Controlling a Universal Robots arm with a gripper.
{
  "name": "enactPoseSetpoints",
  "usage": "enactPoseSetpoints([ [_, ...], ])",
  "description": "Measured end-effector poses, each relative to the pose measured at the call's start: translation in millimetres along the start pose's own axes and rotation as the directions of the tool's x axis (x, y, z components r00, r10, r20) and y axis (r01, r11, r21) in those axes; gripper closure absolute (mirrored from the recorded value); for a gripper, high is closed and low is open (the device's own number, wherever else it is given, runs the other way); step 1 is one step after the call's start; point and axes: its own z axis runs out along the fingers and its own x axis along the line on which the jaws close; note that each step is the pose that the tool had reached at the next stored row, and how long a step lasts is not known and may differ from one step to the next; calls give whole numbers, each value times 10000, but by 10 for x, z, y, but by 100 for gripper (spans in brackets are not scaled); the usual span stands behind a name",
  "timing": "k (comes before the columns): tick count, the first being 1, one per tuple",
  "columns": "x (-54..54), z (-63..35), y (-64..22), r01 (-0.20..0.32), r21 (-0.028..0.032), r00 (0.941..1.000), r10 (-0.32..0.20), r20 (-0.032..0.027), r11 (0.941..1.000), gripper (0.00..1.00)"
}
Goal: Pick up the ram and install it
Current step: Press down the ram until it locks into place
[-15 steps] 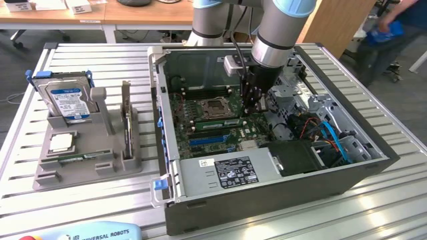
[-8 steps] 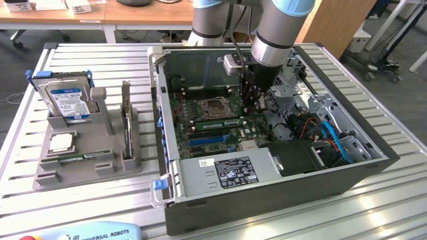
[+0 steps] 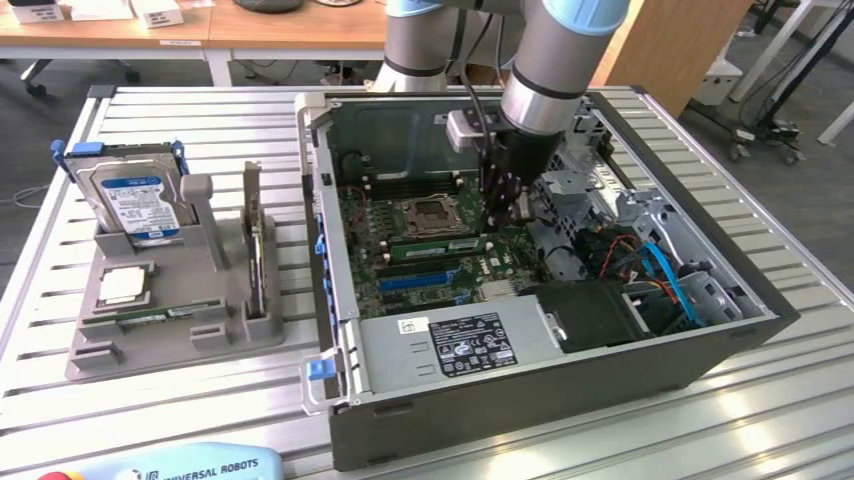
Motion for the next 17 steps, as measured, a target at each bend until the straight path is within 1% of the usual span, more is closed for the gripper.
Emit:
enactPoseSetpoints([
  [17, 1, 57, -2, 0, 15, 10000, 0, 0, 10000, 90],
])
